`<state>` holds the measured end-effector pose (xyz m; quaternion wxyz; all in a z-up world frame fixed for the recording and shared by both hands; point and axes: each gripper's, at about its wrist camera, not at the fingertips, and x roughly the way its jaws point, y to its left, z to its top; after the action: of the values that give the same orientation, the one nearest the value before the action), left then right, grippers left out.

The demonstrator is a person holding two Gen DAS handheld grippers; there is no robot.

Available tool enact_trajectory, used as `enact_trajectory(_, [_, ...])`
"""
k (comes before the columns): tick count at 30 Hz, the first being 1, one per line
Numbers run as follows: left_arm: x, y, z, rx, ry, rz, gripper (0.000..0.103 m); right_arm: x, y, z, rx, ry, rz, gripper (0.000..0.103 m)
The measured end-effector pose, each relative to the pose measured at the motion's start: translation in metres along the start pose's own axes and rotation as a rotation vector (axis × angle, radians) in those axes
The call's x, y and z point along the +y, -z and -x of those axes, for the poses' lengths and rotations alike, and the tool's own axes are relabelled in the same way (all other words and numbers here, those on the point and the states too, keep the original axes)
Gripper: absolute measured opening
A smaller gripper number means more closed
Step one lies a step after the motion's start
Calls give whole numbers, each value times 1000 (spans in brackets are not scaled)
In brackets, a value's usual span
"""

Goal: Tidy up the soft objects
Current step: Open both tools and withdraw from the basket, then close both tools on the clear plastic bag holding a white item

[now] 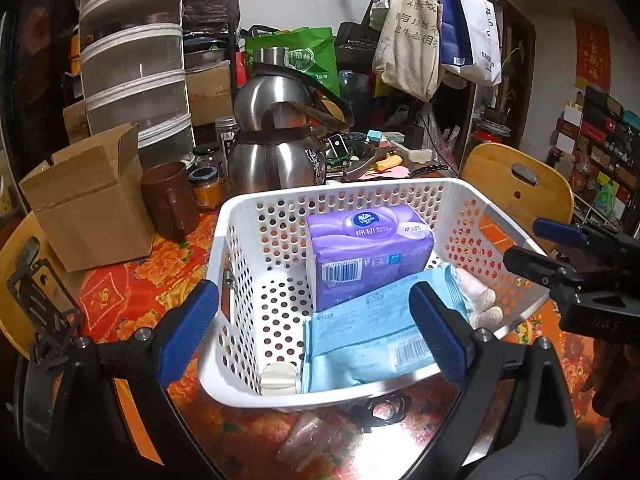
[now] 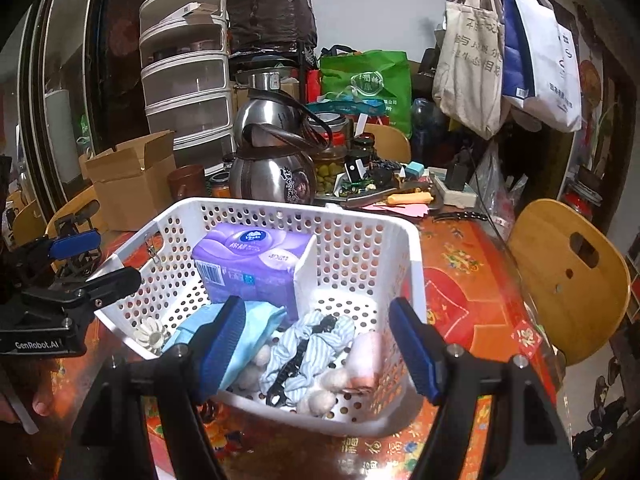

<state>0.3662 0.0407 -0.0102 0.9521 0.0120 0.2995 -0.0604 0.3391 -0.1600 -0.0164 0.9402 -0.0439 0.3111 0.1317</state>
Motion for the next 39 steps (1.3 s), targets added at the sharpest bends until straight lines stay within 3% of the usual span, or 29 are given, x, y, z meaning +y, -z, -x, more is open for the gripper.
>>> enact_trajectory(6, [3, 10, 18, -12, -2, 16, 95, -1, 7, 9, -3, -9, -5, 74])
enact_trajectory(9, [9, 24, 31, 12, -51, 30, 95, 0, 15, 21, -4, -10, -9, 74])
enact_trajectory(14, [36, 81, 66, 91, -87, 111, 95, 3, 49, 46, 10, -28, -14, 79])
enact_trajectory(23, [64, 171, 72, 259, -11, 236, 95, 15, 127, 44, 177, -122, -4, 82])
enact_trajectory(32, [40, 196, 48, 338, 8, 191, 95, 20, 150, 25, 257, -130, -40, 82])
enact_trajectory(36, [31, 195, 48, 346, 66, 168, 95, 30, 155, 18, 279, -130, -2, 82])
enact_trajectory(39, [18, 199, 47, 346, 25, 107, 95, 36, 159, 14, 293, -116, 20, 81])
